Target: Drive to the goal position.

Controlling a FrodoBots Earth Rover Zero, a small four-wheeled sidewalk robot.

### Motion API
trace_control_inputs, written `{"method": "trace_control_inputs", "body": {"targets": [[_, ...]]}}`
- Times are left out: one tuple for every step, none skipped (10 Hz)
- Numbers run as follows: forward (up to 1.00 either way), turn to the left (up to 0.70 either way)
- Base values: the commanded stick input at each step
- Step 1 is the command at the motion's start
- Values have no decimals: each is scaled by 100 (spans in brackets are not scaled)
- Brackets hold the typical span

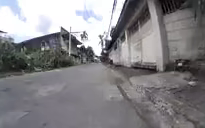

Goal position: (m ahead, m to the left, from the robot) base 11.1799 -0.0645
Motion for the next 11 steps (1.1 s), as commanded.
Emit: {"method": "trace_control_inputs", "body": {"targets": [[100,0],[100,0],[100,0],[100,0],[100,0],[100,0],[100,0],[100,0],[100,0],[100,0],[100,0]]}}
